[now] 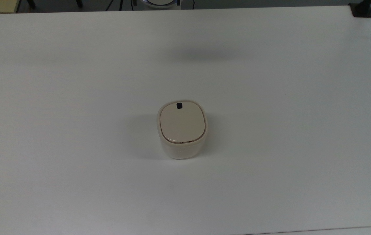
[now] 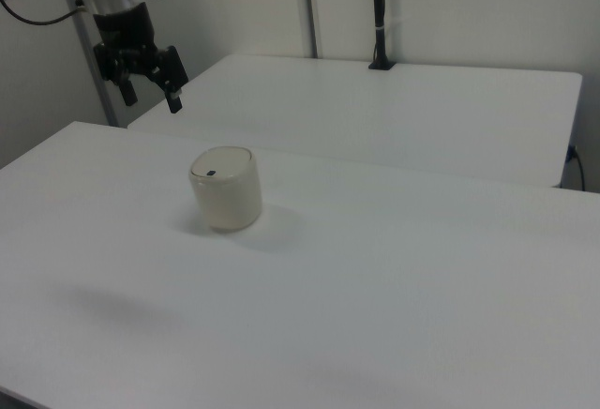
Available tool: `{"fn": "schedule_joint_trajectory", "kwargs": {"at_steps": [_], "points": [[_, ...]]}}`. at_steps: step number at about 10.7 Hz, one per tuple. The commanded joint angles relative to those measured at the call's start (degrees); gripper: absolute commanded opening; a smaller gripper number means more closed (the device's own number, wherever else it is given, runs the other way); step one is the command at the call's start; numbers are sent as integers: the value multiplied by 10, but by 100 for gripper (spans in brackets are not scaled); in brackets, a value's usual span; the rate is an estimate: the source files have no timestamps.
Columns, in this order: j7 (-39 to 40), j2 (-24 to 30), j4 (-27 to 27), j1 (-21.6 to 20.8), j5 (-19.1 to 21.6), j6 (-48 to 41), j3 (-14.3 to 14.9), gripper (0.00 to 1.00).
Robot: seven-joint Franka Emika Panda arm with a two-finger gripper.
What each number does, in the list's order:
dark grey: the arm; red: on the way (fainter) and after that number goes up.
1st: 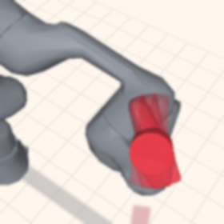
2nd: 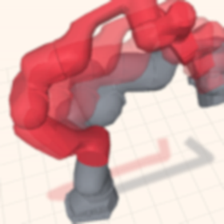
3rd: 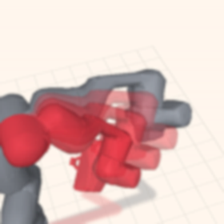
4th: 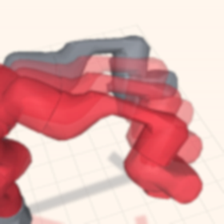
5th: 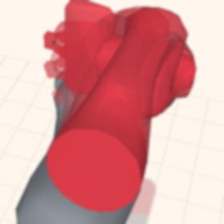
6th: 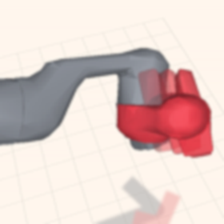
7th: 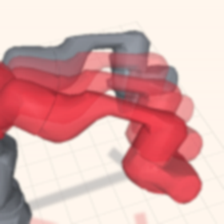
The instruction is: Open the trash bin
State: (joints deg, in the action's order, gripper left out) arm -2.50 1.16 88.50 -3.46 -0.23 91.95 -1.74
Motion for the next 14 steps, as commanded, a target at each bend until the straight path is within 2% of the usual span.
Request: {"fn": "schedule_joint_trajectory", "kwargs": {"at_steps": [1,14], "points": [[-4,17,23,-6,1,-3,3,100],[0,19,26,-5,2,-7,2,100]]}}
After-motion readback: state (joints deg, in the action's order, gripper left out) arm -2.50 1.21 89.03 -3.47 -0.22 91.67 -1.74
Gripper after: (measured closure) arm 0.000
